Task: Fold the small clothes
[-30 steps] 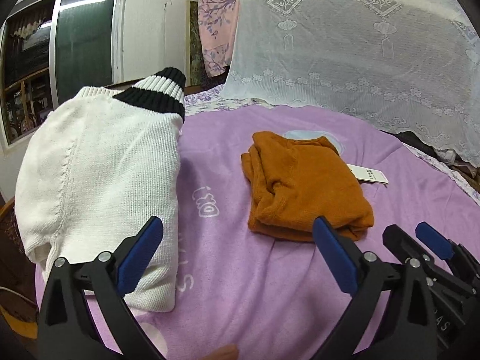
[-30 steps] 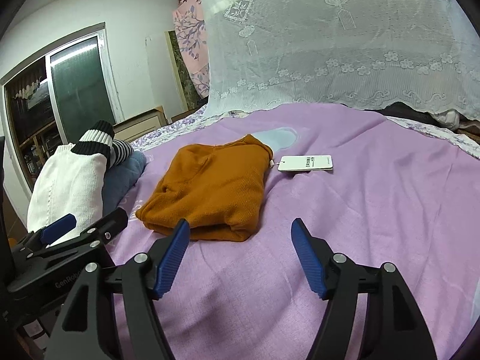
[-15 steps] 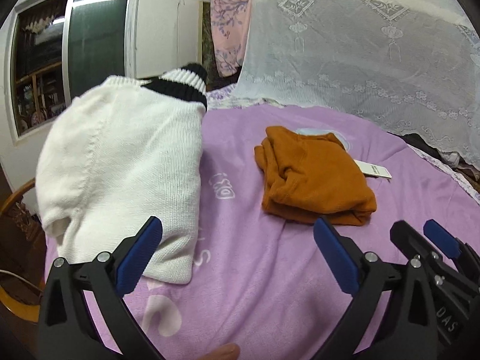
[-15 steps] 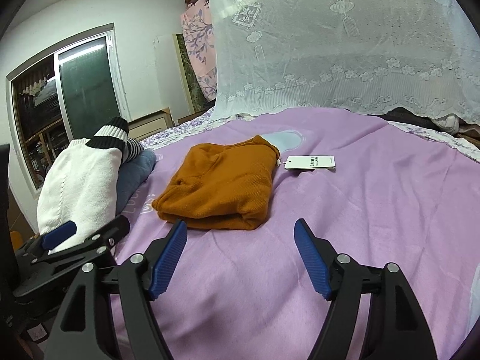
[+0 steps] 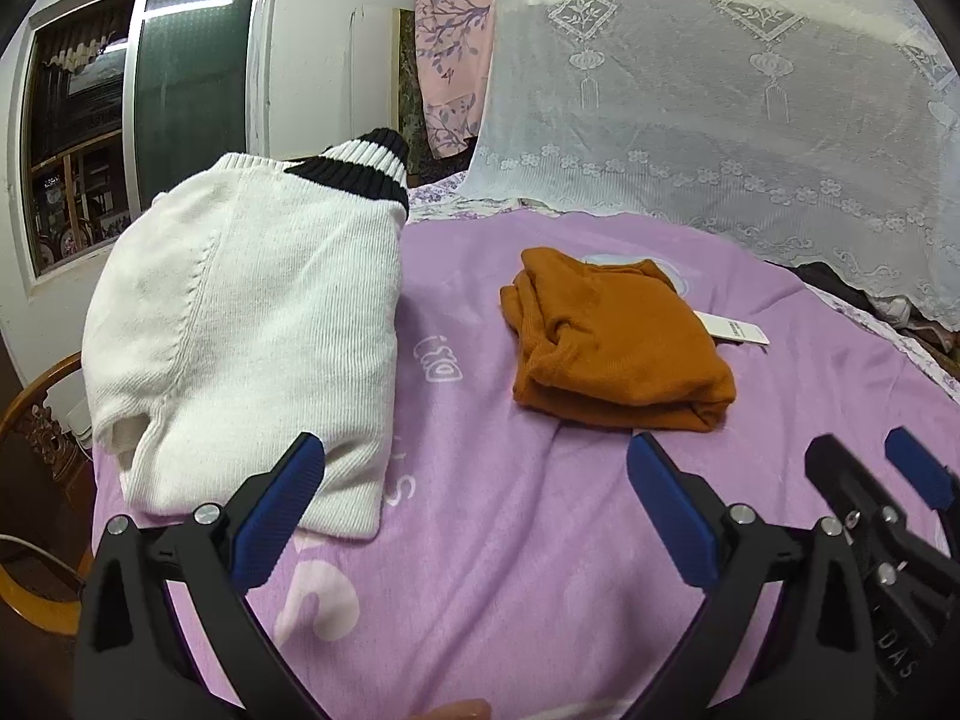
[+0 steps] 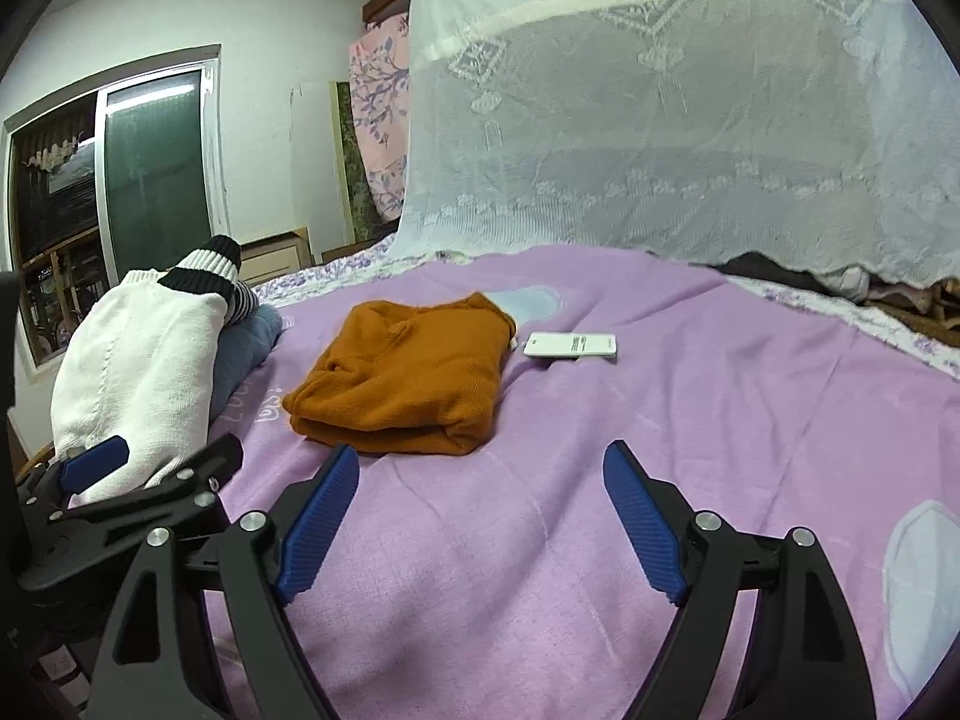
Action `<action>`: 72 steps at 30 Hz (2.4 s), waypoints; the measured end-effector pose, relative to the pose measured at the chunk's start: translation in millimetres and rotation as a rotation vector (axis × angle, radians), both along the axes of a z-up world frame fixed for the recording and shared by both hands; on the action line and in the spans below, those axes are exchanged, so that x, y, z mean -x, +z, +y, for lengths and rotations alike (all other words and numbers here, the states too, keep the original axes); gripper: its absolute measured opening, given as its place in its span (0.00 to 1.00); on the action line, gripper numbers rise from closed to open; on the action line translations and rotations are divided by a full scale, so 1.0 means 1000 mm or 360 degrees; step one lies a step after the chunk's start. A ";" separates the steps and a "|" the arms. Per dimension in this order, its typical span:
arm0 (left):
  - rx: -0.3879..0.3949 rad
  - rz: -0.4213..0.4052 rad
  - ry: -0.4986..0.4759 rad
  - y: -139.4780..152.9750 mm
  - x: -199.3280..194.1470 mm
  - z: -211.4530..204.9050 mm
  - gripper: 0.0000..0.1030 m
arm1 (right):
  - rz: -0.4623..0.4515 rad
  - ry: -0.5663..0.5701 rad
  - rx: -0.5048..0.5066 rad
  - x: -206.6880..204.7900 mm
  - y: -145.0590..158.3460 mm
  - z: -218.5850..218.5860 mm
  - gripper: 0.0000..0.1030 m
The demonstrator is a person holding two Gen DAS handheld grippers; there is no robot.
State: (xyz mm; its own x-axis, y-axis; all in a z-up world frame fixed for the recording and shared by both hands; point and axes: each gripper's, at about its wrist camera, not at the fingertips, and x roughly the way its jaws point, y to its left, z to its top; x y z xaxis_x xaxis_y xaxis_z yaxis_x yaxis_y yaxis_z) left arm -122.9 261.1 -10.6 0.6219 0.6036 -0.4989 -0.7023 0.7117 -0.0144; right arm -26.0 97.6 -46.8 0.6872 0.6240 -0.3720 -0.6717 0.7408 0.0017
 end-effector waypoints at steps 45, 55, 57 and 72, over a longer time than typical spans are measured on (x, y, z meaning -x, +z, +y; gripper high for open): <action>-0.0003 0.0101 0.0003 -0.007 -0.032 -0.003 0.96 | 0.0085 -0.0003 0.0024 -0.024 -0.002 0.002 0.85; 0.0002 0.0107 0.0002 -0.007 -0.031 -0.003 0.96 | 0.0094 -0.0007 0.0025 -0.025 -0.003 0.002 0.85; 0.0002 0.0108 0.0003 -0.007 -0.031 -0.003 0.96 | 0.0096 -0.0010 0.0025 -0.025 -0.003 0.002 0.85; 0.0003 0.0108 0.0002 -0.007 -0.032 -0.003 0.96 | 0.0096 -0.0011 0.0026 -0.025 -0.003 0.002 0.85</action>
